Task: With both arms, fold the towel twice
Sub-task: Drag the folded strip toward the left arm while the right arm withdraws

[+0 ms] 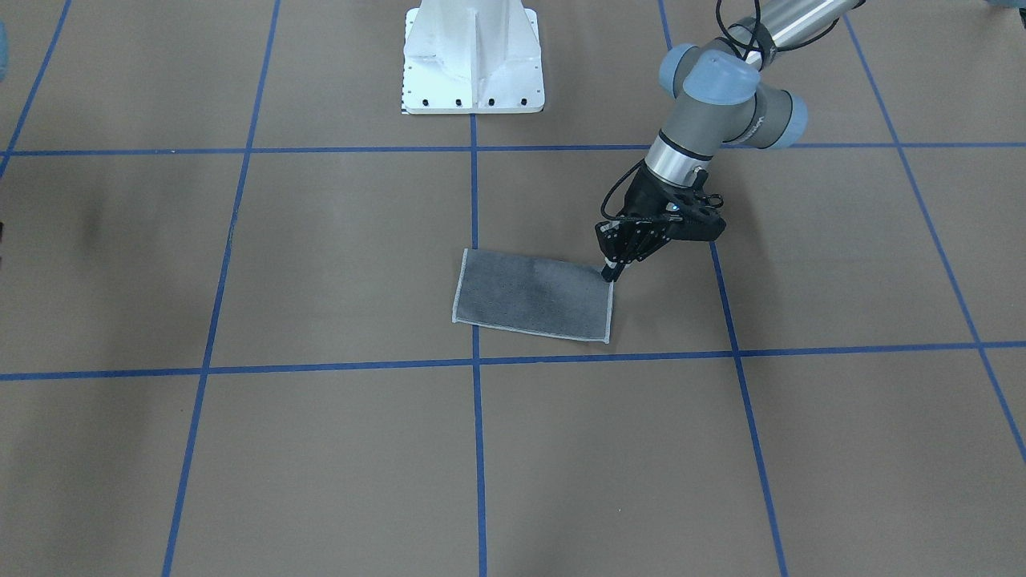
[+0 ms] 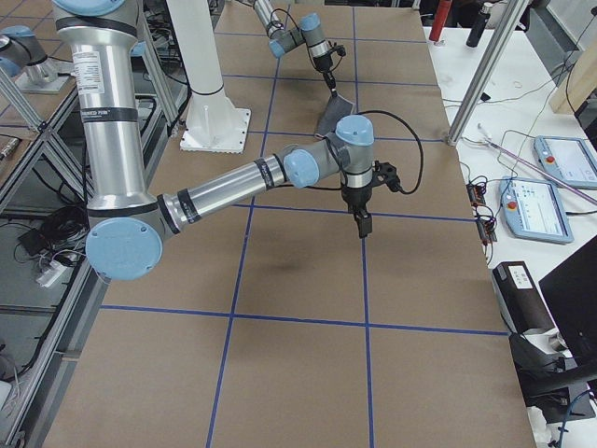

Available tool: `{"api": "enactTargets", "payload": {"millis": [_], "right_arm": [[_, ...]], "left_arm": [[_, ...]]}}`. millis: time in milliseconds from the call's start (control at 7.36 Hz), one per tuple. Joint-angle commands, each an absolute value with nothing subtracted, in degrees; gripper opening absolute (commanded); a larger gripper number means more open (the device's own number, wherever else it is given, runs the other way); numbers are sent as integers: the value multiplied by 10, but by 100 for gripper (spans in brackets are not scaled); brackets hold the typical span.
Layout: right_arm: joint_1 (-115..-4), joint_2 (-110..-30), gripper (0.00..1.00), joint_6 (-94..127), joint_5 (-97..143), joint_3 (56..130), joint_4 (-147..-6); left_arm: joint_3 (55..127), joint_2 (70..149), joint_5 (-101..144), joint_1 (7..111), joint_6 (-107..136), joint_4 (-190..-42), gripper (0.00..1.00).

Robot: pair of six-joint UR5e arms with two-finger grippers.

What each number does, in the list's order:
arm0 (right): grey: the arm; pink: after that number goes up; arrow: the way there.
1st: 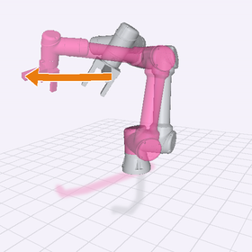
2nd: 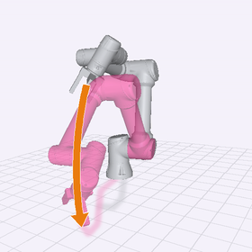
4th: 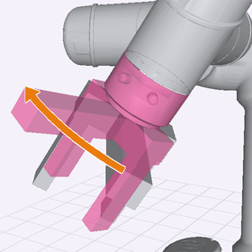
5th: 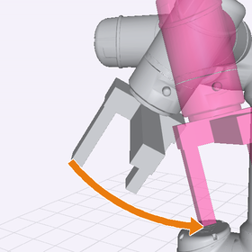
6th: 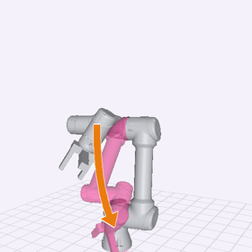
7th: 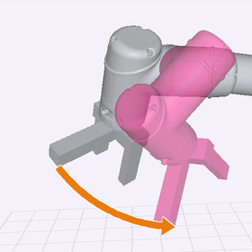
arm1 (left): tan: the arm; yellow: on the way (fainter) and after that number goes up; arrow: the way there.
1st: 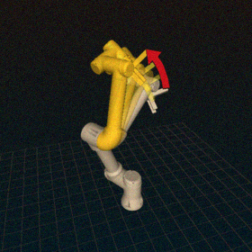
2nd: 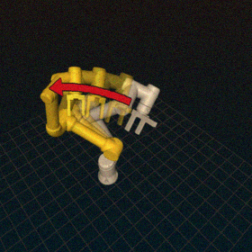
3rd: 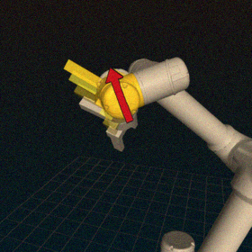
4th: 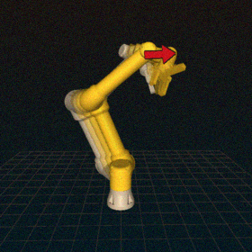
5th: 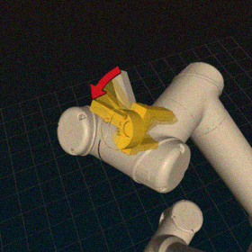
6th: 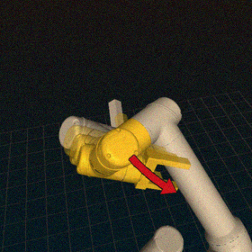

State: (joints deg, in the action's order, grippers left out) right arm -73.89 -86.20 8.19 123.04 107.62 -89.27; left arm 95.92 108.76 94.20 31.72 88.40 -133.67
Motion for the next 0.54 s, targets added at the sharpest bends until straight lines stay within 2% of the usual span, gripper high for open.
{"api": "enactTargets", "payload": {"millis": [0,408], "right_arm": [[-813,-890,100,-53,1263,1035,-890],[-814,-892,100,-49,1267,1035,-889]], "left_arm": [[961,1106,938,316,882,-1283,0],[951,1220,914,300,882,-1165,0]]}}
